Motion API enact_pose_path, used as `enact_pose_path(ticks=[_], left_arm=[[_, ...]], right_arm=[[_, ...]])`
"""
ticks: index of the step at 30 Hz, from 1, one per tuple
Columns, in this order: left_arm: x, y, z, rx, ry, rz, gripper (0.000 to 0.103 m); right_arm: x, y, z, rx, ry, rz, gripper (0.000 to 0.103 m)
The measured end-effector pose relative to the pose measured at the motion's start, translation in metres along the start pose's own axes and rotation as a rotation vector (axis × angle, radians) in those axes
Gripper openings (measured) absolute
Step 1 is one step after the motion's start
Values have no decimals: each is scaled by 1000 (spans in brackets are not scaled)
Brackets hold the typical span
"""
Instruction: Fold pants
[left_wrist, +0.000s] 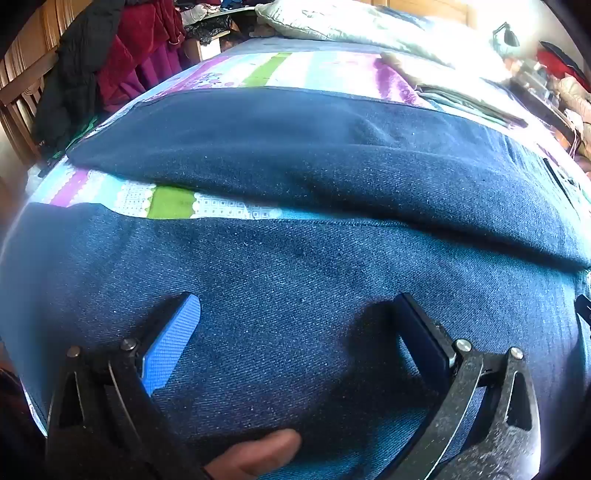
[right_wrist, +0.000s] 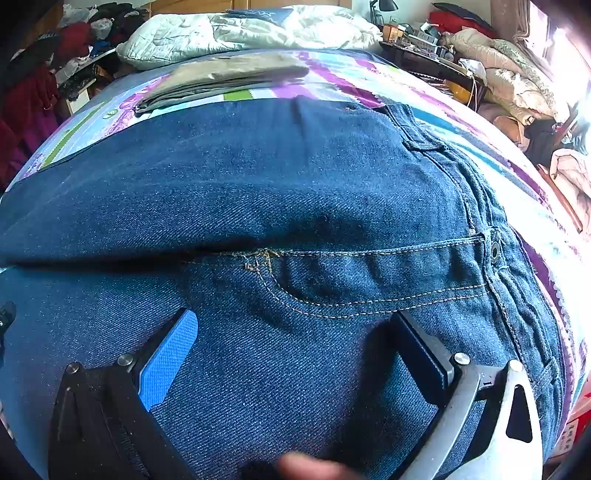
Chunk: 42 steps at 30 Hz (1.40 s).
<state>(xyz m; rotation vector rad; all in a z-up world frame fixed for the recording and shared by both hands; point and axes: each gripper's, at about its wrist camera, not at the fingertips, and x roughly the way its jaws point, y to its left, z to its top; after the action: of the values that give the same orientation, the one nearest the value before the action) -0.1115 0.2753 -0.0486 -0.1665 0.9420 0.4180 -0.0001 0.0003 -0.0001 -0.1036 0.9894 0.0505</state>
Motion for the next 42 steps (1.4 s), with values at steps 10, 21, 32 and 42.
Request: enact_pose_path(ticks=[10,21,32,42], left_arm=[[0,0,0,-2,1,-3,103],[0,0,0,-2,1,-3,103],[0,0,0,-2,2,-4,103],[-1,0,0,-3,2,-4,103]], right_arm=[[0,1,0,4,-4,5,103],[0,1,0,5,-4,7,103],[0,0,0,6,-4,9,103],[0,0,0,6,-4,9,103]])
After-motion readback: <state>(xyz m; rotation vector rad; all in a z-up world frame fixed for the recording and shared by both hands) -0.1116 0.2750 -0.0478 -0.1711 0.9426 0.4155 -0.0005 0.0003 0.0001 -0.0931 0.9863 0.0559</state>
